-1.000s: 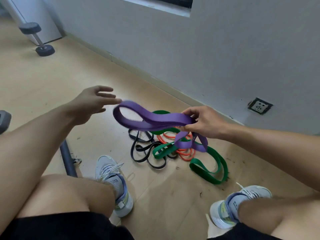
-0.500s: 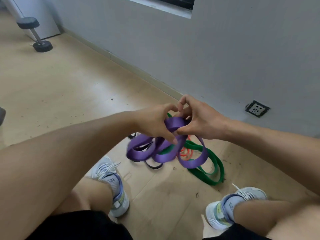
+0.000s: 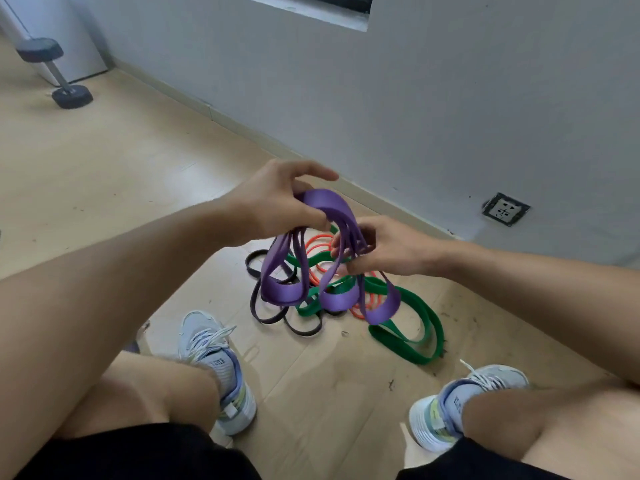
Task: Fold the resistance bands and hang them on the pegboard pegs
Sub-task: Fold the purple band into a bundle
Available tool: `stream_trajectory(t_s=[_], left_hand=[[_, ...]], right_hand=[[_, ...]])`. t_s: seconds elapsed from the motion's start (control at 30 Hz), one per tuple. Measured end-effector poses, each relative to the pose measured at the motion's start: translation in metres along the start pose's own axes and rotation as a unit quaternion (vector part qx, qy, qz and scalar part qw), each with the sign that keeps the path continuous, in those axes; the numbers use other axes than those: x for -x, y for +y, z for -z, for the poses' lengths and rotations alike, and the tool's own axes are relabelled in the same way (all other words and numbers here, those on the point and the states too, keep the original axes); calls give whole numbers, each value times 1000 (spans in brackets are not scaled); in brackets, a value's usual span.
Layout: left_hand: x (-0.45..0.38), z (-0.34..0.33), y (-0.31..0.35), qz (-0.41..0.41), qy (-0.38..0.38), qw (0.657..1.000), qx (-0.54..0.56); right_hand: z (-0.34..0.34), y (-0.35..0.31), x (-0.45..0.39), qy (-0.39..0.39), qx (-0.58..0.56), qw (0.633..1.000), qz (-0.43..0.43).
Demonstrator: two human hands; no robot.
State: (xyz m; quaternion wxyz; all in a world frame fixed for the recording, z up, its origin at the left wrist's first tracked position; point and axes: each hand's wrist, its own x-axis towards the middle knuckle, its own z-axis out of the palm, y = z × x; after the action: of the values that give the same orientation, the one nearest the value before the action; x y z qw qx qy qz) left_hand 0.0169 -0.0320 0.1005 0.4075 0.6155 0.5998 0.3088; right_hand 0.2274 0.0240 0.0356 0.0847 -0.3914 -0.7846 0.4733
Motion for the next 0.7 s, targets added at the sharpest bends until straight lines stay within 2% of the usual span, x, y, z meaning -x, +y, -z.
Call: stream_trajectory(t_s=[0.13, 0.33, 0.43, 0.53, 0.7], left_hand=[[-1, 10, -1, 2, 33, 995, 94], [3, 16, -11, 41, 10, 996, 81], [6, 14, -8, 28, -1, 998, 58], [9, 8, -3, 17, 18, 999, 21], [10, -2, 9, -18, 40, 997, 56]], right_hand=[[-6, 9, 4, -21, 17, 999, -33], [1, 7, 5, -15, -58, 998, -31], [-2, 9, 5, 5, -47, 998, -40], [-6, 4, 4, 14, -8, 999, -43], [-14, -1, 5, 49, -18, 998, -28]])
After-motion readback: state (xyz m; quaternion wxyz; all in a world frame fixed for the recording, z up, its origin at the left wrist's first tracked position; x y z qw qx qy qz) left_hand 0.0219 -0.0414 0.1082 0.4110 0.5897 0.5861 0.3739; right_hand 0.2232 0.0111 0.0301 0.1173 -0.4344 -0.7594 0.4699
